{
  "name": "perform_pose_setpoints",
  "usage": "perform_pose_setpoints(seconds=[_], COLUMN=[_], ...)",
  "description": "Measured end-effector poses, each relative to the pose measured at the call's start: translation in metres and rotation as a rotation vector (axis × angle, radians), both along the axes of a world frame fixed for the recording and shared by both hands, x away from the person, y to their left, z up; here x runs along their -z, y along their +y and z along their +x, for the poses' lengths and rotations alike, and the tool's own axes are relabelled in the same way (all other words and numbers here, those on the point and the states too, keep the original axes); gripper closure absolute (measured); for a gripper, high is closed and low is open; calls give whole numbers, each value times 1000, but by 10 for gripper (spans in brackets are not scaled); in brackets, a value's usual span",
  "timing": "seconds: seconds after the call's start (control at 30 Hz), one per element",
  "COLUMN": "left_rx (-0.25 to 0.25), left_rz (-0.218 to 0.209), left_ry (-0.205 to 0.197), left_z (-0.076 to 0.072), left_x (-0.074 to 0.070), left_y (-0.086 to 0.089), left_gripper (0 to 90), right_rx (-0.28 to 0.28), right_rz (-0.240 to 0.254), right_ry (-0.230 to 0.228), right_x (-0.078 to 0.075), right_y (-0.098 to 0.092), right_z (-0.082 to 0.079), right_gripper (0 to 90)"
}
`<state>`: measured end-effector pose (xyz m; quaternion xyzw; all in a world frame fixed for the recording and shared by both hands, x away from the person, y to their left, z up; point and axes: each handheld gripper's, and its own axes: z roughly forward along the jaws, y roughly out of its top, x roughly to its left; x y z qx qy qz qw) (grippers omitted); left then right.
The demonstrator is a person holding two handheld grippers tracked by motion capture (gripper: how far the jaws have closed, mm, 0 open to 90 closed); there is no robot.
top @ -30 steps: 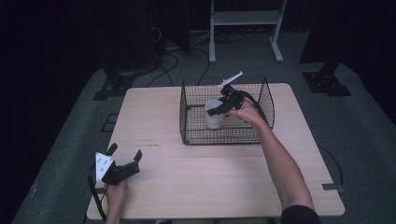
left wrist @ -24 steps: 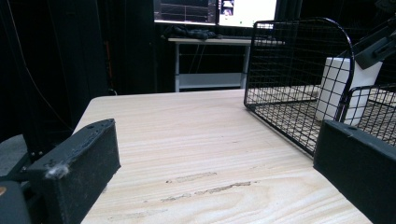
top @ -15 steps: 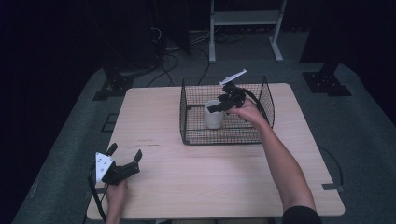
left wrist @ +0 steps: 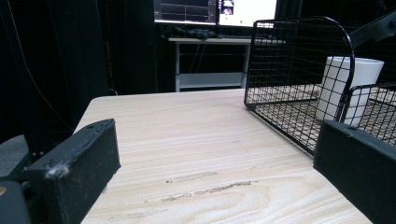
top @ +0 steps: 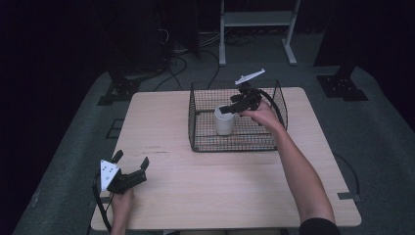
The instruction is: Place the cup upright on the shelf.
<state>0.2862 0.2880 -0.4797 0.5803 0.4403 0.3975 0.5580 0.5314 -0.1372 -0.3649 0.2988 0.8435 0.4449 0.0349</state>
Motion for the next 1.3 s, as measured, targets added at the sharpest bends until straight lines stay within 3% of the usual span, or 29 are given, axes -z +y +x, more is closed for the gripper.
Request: perform_pose_setpoints(seconds=[0.53, 1.3], left_rx=[0, -2], left_rz=[0, 5], left_ry=[-1, 2], left_z=[0, 0], left_x=[0, 0], left_y=[0, -1], left_gripper=[0, 0], right_rx=[2, -26], right_rz=[32, 62], right_ry=[-10, -24], right_x=[-11, -18], right_y=[-6, -24], right_z=[-9, -37], right_gripper=[122, 125])
